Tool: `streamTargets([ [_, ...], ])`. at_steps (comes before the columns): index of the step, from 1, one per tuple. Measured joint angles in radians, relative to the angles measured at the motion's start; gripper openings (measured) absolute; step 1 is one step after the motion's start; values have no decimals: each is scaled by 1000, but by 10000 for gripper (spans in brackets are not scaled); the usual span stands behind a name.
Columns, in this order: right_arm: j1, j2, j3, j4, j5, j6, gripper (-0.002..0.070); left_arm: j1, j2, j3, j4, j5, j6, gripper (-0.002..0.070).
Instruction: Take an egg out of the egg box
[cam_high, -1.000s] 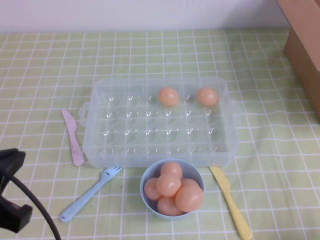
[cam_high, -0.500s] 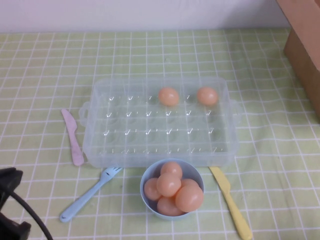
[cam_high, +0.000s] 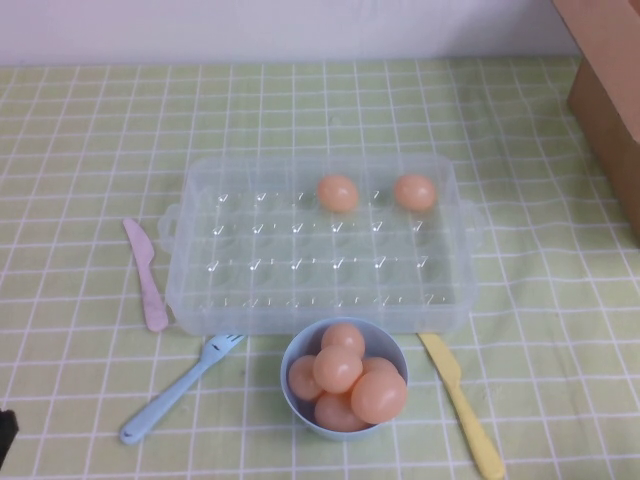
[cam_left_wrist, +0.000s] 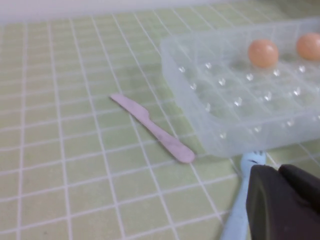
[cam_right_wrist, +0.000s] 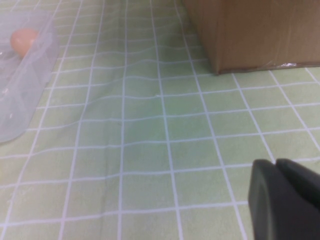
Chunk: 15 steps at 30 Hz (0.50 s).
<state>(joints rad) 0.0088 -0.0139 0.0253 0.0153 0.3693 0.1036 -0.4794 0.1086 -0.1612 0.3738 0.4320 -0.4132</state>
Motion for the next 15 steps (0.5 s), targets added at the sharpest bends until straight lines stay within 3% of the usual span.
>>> streamTargets([
  [7, 0, 0, 0, 0, 0, 0, -17, 213, -119, 138, -188, -118, 300, -3],
  [15, 0, 0, 0, 0, 0, 0, -17, 274, -119, 184, -231, -133, 343, -3],
])
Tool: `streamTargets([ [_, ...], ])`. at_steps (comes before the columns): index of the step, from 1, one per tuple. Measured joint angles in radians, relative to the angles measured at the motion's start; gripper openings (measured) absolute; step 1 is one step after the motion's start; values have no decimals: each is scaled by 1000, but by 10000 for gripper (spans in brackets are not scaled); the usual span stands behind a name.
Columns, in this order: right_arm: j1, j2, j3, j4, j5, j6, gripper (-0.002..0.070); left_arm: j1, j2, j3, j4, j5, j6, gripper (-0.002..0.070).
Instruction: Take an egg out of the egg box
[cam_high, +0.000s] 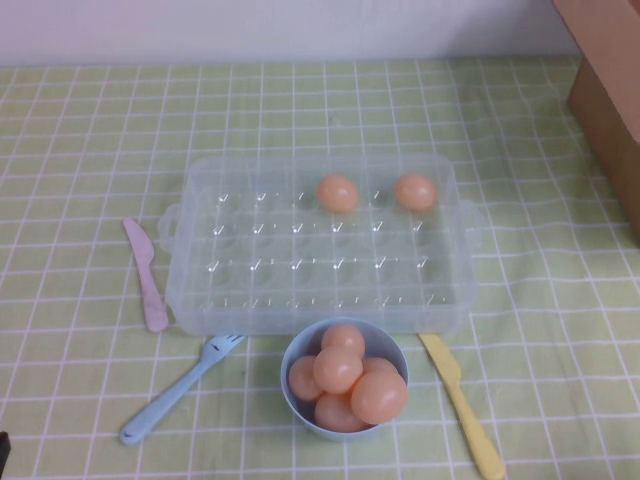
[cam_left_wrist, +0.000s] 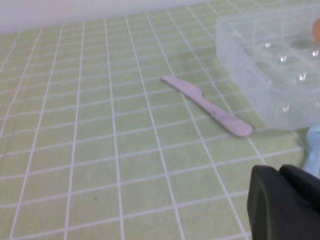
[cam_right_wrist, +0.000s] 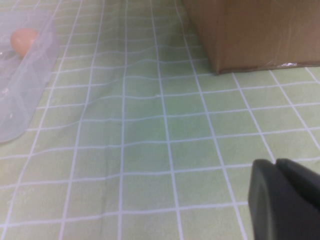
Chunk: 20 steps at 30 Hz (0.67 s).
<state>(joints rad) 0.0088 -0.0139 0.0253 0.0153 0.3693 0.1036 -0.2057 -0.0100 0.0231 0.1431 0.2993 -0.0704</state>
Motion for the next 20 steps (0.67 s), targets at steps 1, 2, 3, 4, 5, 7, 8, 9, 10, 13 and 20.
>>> streamTargets([
  [1, 0, 0, 0, 0, 0, 0, -17, 1, 0, 0, -10, 14, 10, -3],
  [2, 0, 0, 0, 0, 0, 0, -17, 2, 0, 0, -19, 27, 19, -3],
  [3, 0, 0, 0, 0, 0, 0, -17, 4, 0, 2, -29, 45, 32, -3],
  [4, 0, 0, 0, 0, 0, 0, -17, 6, 0, 2, -37, 60, 48, -3],
  [5, 0, 0, 0, 0, 0, 0, -17, 11, 0, 2, -47, 67, 70, -3],
  [7, 0, 0, 0, 0, 0, 0, -17, 26, 0, 2, -64, 72, 95, -3],
  [8, 0, 0, 0, 0, 0, 0, -17, 36, 0, 2, -71, 72, 105, -3],
  [9, 0, 0, 0, 0, 0, 0, -17, 47, 0, 2, -78, 72, 108, -3],
  [10, 0, 0, 0, 0, 0, 0, -17, 55, 0, 2, -91, 72, 112, -3],
  [13, 0, 0, 0, 0, 0, 0, -17, 67, 0, 2, -115, 72, 114, -3],
  [20, 0, 0, 0, 0, 0, 0, -17, 67, 0, 2, -158, 72, 114, -3],
])
